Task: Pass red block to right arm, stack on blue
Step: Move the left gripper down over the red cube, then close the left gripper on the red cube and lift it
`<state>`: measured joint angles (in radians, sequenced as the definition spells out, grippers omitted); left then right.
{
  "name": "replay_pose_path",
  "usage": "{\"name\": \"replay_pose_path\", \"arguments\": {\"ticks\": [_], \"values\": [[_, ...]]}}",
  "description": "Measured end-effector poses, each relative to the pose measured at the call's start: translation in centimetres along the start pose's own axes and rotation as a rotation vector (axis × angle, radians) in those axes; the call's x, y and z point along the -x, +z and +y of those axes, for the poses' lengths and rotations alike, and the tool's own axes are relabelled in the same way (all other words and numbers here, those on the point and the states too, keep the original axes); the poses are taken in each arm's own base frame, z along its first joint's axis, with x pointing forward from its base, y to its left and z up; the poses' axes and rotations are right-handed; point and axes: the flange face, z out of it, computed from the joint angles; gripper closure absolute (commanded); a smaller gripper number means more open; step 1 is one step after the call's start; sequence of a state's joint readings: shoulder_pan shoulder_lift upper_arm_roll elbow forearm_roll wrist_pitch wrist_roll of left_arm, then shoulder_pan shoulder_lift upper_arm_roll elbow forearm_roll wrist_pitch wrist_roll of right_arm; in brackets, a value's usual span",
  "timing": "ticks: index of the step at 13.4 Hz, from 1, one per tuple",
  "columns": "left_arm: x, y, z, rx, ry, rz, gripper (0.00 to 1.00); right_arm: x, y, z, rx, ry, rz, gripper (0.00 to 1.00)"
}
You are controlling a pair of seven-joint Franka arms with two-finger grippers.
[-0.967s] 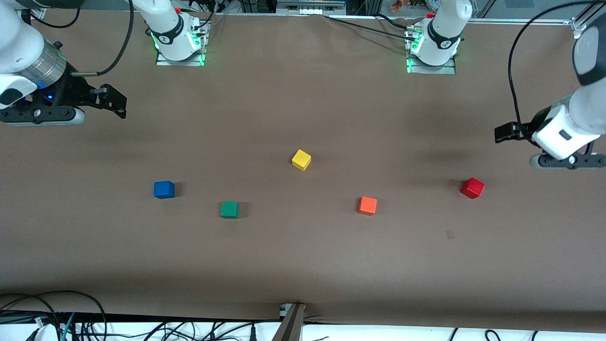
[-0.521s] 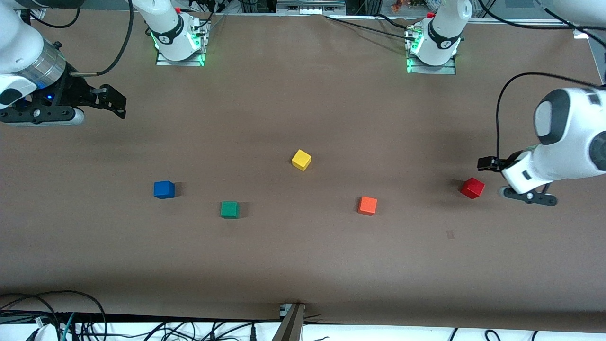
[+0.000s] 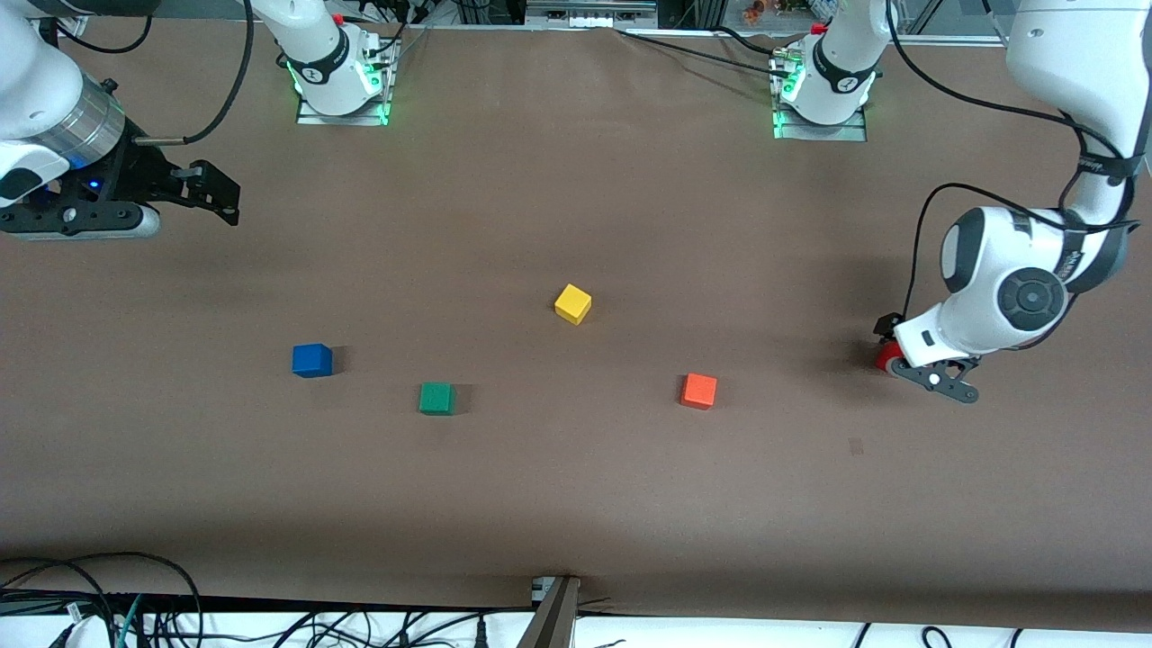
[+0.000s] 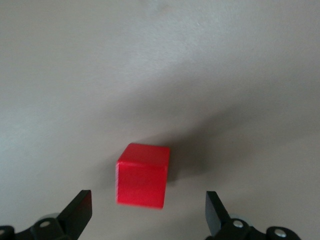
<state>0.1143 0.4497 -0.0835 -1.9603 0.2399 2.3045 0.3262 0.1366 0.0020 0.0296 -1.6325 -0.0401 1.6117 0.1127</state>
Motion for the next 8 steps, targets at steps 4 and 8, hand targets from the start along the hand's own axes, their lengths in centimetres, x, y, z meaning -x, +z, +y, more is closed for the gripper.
{"name": "replay_pose_path", "arguments": {"ticks": [4, 8], "values": [[0.4, 2.6, -0.5, -0.033, 0.041, 0.022, 0.00, 0.0, 0.0, 0.0, 0.000, 0.000, 0.000, 0.00], [0.8, 4.7, -1.4, -0.033, 0.041, 0.016, 0.00, 0.0, 0.0, 0.1, 0.000, 0.001, 0.000, 0.00]]}}
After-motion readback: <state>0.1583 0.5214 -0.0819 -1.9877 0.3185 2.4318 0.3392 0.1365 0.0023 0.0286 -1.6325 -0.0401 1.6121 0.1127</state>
